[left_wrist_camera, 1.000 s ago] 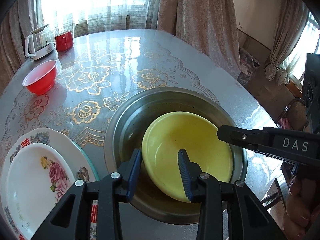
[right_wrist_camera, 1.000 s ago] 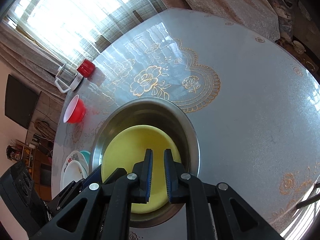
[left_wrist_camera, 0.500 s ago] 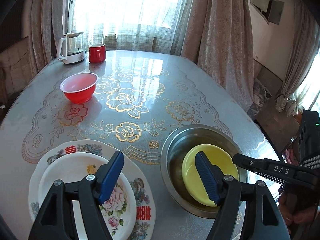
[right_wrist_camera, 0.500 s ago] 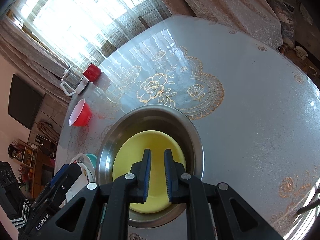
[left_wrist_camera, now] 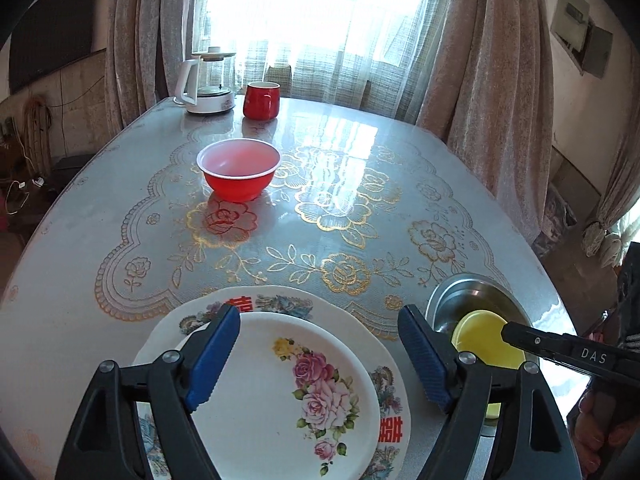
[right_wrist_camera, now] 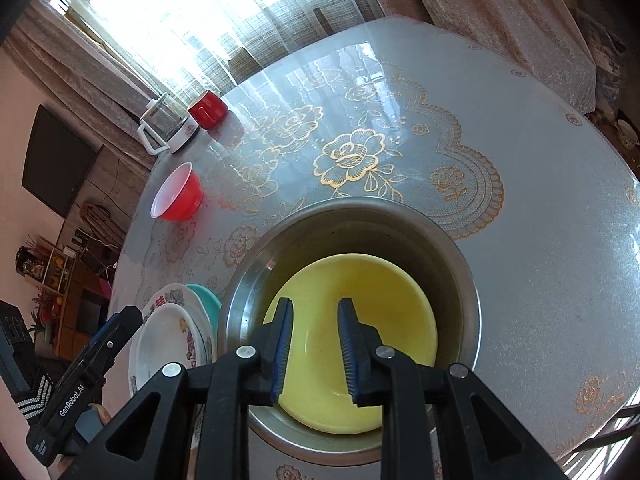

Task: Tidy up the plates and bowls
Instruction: 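Move both grippers to the red bowl rim and close on it, then lift the red bowl with both grippers and carry it over the steel bowl, then lower the red bowl into the yellow bowl and open both grippers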

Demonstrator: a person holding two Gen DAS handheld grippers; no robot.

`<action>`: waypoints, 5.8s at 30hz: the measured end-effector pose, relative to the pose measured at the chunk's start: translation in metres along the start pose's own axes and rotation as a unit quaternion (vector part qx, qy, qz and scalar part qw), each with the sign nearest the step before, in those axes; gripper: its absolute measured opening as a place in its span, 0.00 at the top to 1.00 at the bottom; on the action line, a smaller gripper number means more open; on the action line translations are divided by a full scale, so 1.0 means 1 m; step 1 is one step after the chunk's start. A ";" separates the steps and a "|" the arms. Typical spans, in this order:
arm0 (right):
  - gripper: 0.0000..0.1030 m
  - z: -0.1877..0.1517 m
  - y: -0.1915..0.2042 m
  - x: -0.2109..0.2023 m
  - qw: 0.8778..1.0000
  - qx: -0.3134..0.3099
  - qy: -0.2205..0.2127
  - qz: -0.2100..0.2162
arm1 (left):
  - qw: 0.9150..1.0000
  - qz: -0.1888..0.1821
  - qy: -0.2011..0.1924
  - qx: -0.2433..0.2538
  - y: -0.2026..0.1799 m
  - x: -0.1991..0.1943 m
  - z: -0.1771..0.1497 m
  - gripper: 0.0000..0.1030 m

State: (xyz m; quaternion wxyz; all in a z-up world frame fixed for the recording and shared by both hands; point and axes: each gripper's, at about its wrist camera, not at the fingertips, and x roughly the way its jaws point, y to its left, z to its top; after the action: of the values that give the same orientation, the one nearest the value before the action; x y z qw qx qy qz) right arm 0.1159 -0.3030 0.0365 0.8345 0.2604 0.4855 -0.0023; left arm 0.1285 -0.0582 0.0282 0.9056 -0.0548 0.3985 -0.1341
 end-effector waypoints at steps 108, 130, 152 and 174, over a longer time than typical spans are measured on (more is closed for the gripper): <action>0.90 0.006 0.068 -0.005 0.995 -0.017 0.012 0.101 | 1.000 -0.014 -0.024 0.005 -0.010 -0.001 0.007 0.91; 0.88 -0.023 -0.006 -0.048 0.996 0.053 -0.019 0.062 | 0.993 -0.088 0.039 0.075 -0.089 0.006 -0.032 0.89; 0.88 -0.041 -0.056 -0.043 0.994 0.102 0.006 0.049 | 0.986 -0.084 0.077 0.125 -0.125 0.032 -0.059 0.87; 0.86 -0.044 -0.063 -0.042 0.993 0.114 0.004 0.035 | 0.992 -0.098 0.043 0.062 -0.101 0.011 -0.045 0.57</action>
State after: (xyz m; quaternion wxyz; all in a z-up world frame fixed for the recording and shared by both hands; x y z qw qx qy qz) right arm 0.0419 -0.3486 0.0261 0.7970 0.3705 0.4762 -0.0278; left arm 0.0826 -0.1582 0.0113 0.8720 -0.0313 0.4205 -0.2487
